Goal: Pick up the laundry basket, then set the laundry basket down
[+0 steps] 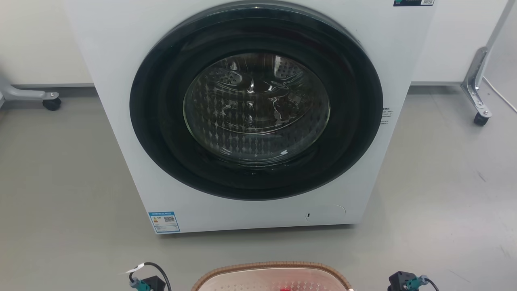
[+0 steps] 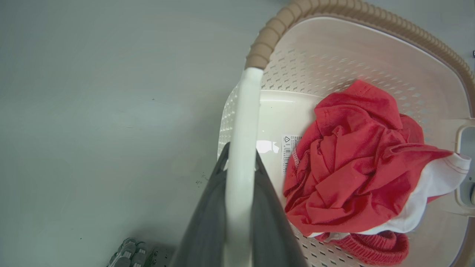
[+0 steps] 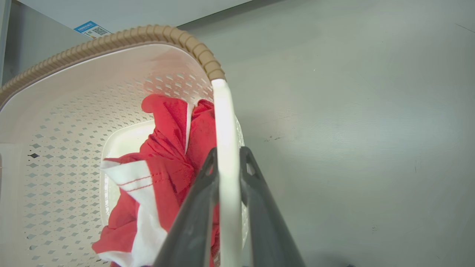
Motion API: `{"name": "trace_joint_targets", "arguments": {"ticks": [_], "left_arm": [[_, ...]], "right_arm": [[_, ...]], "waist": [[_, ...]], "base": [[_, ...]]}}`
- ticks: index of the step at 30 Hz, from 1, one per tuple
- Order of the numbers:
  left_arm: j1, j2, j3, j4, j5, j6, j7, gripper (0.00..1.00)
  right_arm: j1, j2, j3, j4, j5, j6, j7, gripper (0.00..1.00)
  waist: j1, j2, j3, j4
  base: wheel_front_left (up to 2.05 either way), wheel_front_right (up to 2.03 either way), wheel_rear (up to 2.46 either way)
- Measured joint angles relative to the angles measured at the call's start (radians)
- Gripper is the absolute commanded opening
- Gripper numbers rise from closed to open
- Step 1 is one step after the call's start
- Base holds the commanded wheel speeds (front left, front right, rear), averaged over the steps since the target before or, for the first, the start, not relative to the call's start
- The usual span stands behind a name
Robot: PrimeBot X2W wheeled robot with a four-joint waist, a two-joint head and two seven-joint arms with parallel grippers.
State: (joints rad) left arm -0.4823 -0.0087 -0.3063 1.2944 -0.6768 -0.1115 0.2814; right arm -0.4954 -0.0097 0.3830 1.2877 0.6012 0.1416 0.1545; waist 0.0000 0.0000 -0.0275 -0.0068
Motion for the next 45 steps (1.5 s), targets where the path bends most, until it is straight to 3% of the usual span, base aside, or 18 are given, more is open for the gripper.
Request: {"name": "trace_joint_targets", "arguments": {"ticks": [45], "left_arm": [[0.0,0.004,-0.038,-0.016,-0.028,0.023,-0.021,0.0]], "right_arm": [[-0.003,0.0,0.019,-0.013,0.026,0.0,-0.026,0.0]], "waist": [[0.0002,0.0001,0.041,-0.011]], "base": [[0.0,0.0,0.0]]}}
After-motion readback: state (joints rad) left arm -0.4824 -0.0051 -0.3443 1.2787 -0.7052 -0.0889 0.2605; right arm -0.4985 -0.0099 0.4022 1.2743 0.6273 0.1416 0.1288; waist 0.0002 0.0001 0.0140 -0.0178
